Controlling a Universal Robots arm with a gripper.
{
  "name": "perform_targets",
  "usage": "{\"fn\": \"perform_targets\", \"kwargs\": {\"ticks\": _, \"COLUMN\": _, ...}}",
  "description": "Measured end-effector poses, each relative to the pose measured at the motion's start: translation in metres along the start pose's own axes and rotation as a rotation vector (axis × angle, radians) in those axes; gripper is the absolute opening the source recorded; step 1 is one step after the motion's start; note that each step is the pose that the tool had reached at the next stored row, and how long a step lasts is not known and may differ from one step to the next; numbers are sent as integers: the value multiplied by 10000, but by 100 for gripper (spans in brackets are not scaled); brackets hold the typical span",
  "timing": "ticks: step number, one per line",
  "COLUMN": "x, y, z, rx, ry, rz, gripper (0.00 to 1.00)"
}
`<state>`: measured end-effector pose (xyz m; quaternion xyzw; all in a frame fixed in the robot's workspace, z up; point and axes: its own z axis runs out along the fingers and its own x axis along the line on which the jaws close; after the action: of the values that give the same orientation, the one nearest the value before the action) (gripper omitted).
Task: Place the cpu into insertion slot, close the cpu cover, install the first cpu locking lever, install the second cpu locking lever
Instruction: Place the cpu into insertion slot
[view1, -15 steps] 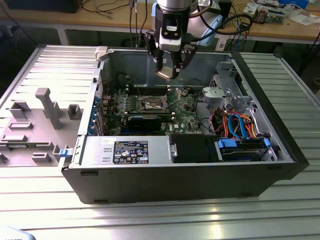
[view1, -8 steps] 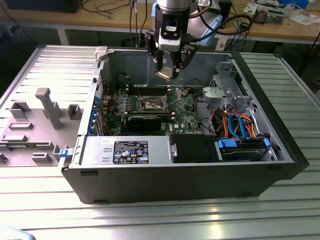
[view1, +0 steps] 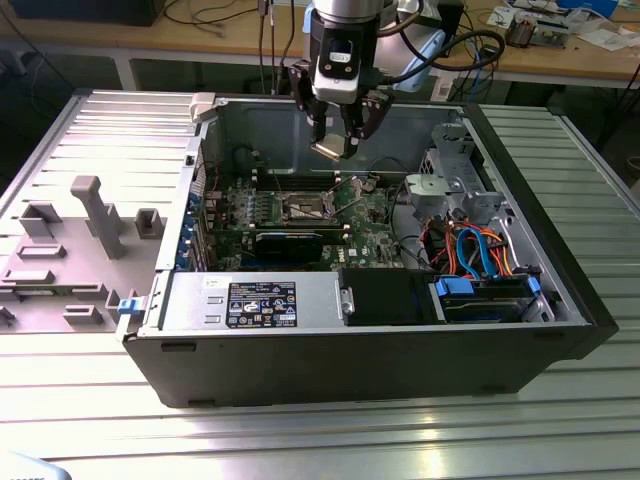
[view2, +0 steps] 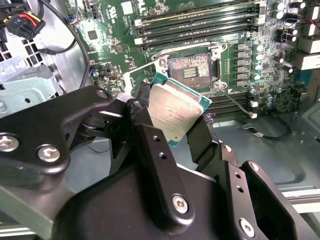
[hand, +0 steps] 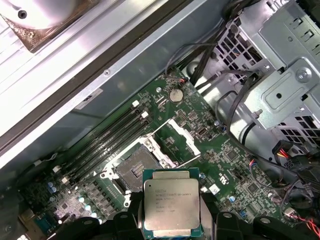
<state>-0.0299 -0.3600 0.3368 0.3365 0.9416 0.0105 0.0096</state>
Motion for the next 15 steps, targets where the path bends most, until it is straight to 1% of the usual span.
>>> {"fn": "perform_targets", "kwargs": {"ticks": 15, "x": 0, "y": 0, "z": 4, "rx": 4, "ry": -11, "rz": 385, "gripper": 55}}
